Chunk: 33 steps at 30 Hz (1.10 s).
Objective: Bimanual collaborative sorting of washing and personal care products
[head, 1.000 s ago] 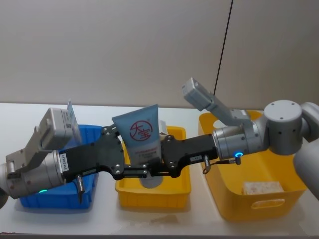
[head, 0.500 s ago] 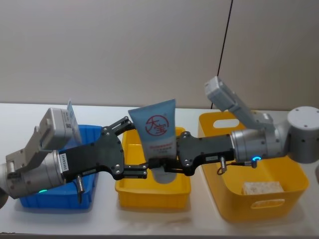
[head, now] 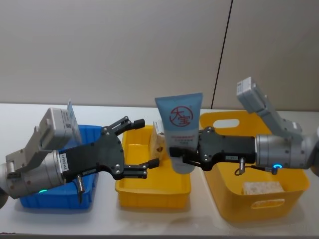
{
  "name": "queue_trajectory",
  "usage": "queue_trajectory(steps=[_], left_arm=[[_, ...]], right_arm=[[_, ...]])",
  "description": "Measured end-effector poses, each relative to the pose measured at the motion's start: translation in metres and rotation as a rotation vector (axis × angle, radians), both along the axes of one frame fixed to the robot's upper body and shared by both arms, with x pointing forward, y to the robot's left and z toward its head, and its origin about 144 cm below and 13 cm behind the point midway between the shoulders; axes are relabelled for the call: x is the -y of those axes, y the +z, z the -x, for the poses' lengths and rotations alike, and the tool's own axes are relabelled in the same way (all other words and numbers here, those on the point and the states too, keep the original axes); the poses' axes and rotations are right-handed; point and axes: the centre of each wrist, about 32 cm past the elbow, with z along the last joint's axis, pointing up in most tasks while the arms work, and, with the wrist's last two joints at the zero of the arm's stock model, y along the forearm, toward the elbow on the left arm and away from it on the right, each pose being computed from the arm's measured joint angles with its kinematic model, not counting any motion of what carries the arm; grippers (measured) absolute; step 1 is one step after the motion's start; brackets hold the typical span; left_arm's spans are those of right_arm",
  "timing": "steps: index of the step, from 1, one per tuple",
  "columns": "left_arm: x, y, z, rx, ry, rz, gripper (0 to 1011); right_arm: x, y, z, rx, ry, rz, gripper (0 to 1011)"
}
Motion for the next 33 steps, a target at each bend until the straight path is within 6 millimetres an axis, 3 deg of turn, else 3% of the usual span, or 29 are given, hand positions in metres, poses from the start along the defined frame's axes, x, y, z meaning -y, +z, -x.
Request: queue_trajectory(steps=[33], left_arm=[[0.0,0.0,0.0,0.0,0.0,0.0,1001]], right_arm=[[0.028,-0.033,0.041,0.016,-0.507,-0.018,266]])
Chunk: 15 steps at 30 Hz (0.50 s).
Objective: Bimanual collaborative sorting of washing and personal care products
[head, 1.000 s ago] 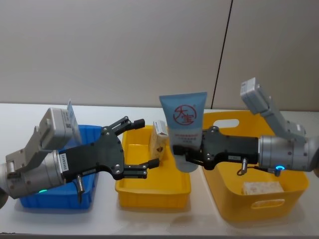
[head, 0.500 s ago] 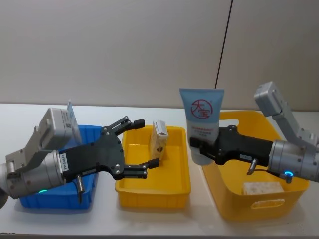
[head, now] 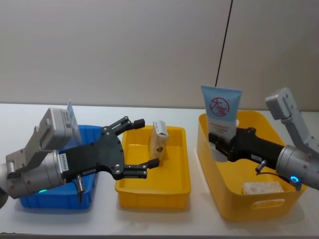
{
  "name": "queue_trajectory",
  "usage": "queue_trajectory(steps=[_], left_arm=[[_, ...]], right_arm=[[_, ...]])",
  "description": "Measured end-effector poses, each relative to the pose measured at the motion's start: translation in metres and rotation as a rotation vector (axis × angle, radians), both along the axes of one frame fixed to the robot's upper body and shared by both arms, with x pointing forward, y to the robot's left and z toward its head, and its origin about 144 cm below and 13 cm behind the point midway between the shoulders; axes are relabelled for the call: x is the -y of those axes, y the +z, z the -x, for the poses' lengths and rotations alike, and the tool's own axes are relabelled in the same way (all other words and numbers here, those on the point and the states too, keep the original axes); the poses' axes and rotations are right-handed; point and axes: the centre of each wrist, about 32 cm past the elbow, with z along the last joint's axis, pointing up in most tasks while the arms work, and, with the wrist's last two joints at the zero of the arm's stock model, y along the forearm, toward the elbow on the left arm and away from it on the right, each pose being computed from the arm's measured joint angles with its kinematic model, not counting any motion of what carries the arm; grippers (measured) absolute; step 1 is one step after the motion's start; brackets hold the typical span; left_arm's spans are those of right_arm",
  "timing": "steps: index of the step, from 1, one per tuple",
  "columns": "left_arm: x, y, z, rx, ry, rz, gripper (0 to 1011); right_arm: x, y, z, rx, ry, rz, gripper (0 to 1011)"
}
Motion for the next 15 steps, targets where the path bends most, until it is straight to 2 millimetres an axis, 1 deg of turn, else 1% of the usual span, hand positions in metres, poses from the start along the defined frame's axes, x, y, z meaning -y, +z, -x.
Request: queue_trajectory(steps=[15], left_arm=[[0.0,0.0,0.0,0.0,0.0,0.0,1001]], right_arm=[[0.005,-0.021,0.008,-0.016,-0.251,0.011,266]])
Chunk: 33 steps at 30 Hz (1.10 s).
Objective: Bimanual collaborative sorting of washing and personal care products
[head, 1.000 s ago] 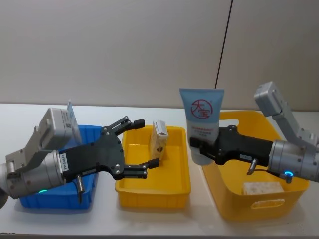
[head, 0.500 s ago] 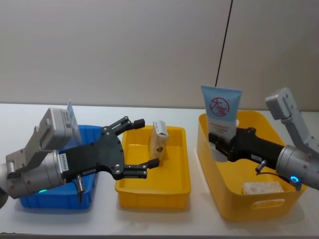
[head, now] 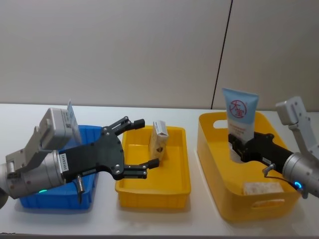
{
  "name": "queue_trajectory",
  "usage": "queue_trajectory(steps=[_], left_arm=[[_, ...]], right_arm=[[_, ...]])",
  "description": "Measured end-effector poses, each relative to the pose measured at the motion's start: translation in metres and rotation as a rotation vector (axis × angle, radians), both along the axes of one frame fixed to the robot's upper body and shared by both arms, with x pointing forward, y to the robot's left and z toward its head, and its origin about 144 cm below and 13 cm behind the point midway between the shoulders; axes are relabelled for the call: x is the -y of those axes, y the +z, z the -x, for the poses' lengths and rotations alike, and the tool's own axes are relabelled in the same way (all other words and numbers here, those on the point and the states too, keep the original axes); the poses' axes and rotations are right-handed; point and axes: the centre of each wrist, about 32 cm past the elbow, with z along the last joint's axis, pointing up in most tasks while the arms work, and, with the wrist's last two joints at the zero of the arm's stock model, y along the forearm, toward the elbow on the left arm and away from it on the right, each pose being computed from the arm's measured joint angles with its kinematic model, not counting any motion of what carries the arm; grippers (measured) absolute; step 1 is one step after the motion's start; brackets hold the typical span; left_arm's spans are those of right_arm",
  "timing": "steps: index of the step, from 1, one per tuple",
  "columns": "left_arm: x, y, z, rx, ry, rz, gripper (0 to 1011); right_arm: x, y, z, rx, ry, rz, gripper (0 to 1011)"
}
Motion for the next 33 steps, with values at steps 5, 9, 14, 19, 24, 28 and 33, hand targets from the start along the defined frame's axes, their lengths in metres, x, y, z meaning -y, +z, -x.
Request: queue_trajectory(steps=[5,9,14,19,24,28,33], left_arm=[[0.0,0.0,0.0,0.0,0.0,0.0,1002],[0.0,0.0,0.0,0.0,0.0,0.0,1002],[0.0,0.0,0.0,0.0,0.0,0.0,1002],[0.0,0.0,0.0,0.0,0.0,0.0,1002],[0.0,0.0,0.0,0.0,0.0,0.0,1002],[0.0,0.0,0.0,0.0,0.0,0.0,1001],[0.0,0.0,0.0,0.0,0.0,0.0,1001]], right_arm=[[0.0,-0.008,0.001,-0.006,-0.077,0.006,266],[0.0,-0.017,0.001,-0.015,-0.157,0.015,266],[-0.001,-0.027,-0.001,-0.026,-0.23,0.026,257],[-0.004,-0.043,-0.006,-0.038,-0.324,0.047,275],[-0.007,-0.053,-0.011,-0.041,-0.37,0.062,419],[-0.01,-0.059,-0.013,-0.034,-0.388,0.075,570],[-0.015,-0.063,-0.016,-0.011,-0.393,0.087,713]])
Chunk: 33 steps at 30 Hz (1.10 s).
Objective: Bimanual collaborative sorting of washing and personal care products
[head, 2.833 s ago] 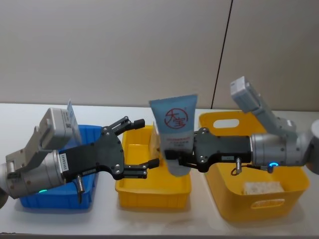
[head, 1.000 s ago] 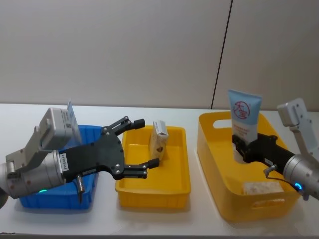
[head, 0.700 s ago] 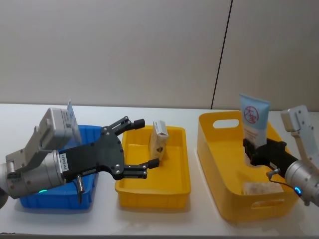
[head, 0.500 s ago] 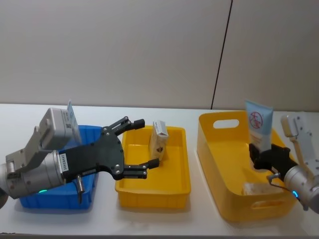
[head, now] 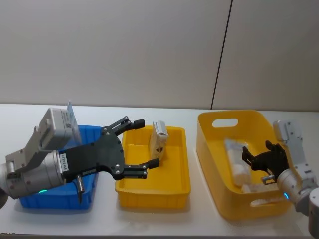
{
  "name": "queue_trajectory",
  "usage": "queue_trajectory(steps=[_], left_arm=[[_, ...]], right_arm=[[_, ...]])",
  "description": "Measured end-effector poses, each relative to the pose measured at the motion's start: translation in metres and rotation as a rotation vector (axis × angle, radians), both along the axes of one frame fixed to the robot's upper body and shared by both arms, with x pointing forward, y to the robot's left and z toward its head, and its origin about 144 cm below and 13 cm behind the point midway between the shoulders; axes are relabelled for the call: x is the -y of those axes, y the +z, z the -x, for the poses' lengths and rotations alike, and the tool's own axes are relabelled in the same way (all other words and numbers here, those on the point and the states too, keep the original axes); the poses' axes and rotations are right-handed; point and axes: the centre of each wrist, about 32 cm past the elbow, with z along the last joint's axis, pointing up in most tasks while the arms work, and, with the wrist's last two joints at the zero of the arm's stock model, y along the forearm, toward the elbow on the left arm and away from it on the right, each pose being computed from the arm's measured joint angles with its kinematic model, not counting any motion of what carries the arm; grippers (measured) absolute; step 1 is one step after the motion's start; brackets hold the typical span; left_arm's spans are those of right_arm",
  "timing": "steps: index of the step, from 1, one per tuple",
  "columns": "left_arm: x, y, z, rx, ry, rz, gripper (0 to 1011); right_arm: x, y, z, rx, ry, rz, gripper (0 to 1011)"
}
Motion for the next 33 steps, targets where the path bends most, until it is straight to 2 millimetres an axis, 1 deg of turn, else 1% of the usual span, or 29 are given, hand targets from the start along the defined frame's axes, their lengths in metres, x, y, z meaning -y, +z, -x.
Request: queue_trajectory(steps=[3,4,5,6,8,11,21,33], left_arm=[[0.0,0.0,0.0,0.0,0.0,0.0,1002],[0.0,0.0,0.0,0.0,0.0,0.0,1002],[0.0,0.0,0.0,0.0,0.0,0.0,1001],[0.0,0.0,0.0,0.0,0.0,0.0,1001],[0.0,0.0,0.0,0.0,0.0,0.0,1002],[0.0,0.0,0.0,0.0,0.0,0.0,1001],[0.0,0.0,0.0,0.0,0.0,0.0,1001],[0.0,0.0,0.0,0.0,0.0,0.0,1001]], right_arm=[[-0.003,0.0,-0.001,0.019,0.006,0.008,813],[-0.004,0.0,-0.001,0.023,0.008,0.01,827],[-0.006,0.0,-0.001,0.035,0.013,0.014,881],[-0.006,0.0,-0.001,0.035,0.013,0.014,881],[-0.009,0.001,-0.001,0.05,0.022,0.018,962],[-0.014,0.005,-0.002,0.077,0.036,0.027,1002],[-0.022,0.01,-0.001,0.119,0.058,0.04,1002],[-0.026,0.013,0.0,0.14,0.069,0.045,1002]])
